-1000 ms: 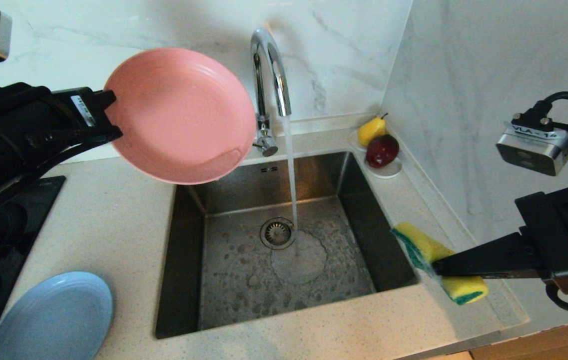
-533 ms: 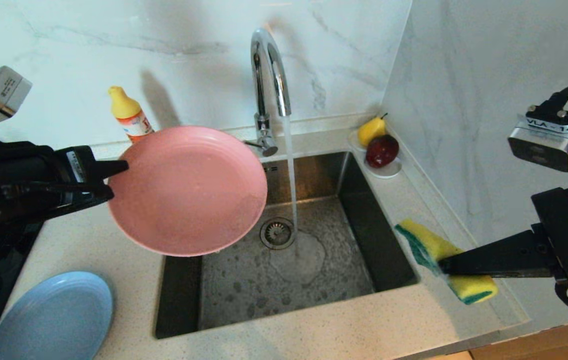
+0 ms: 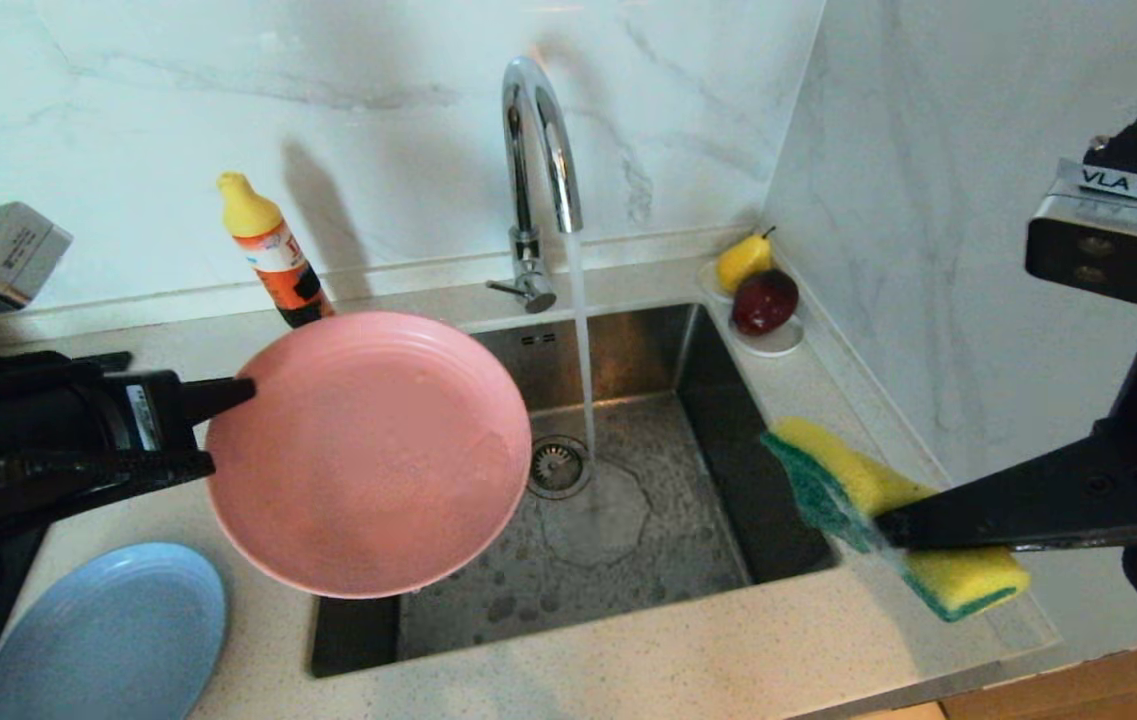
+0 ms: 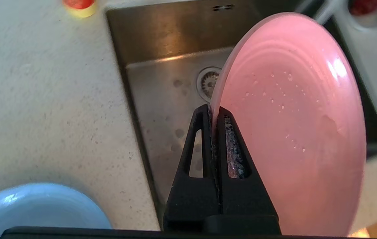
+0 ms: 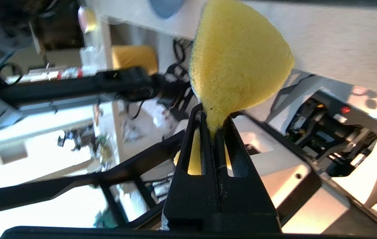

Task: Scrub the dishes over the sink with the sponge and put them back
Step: Wipe the plate

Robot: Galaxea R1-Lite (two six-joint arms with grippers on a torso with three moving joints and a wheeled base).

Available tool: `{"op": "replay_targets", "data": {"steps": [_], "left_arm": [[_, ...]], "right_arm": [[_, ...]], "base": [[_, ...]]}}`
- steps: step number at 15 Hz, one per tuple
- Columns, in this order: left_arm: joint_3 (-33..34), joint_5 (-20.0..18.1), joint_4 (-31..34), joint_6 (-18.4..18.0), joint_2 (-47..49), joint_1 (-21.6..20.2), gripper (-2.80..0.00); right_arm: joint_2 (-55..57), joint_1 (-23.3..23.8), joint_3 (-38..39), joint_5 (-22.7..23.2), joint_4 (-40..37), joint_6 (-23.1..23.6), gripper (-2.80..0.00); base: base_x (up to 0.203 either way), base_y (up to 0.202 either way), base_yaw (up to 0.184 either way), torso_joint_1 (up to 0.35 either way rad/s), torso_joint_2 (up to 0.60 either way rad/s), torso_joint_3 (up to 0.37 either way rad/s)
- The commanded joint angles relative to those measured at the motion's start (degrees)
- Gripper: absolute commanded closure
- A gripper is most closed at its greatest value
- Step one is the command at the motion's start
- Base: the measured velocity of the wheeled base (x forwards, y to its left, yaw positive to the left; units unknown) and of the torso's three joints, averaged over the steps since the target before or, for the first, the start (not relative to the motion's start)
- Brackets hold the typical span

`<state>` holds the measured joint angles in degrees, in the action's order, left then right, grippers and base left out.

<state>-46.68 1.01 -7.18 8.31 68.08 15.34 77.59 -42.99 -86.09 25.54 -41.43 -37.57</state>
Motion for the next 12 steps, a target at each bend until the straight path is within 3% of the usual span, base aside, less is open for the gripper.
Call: {"op": "replay_targets", "data": {"steps": [1, 5, 8, 12], "left_arm": [[3.02, -1.44, -3.74, -1.23, -1.26, 1.98, 0.00], [4.95, -1.85, -6.72, -5.71, -1.26, 7.84, 0.00], [6.47, -1.80, -8.21, -7.48, -1.43, 10.01, 0.00], [11.95, -1.71, -17.05, -12.76, -0.84, 12.75, 0.00]], "right_arm": [[2.56, -2.84, -1.57, 0.37, -0.34, -0.22, 0.00], [6.83, -8.25, -3.37, 0.30, -0.22, -0.35, 0.00], [10.33, -11.06, -5.28, 0.17, -0.15, -0.36, 0.00], [15.70, -14.84, -8.04, -0.05, -0.07, -0.01, 0.00]], "base": [[0.000, 0.000, 0.000, 0.000, 0.00, 0.000], [0.000, 0.000, 0.000, 0.000, 0.00, 0.000], [0.000, 0.000, 0.000, 0.000, 0.00, 0.000], [0.000, 0.000, 0.000, 0.000, 0.00, 0.000]]}}
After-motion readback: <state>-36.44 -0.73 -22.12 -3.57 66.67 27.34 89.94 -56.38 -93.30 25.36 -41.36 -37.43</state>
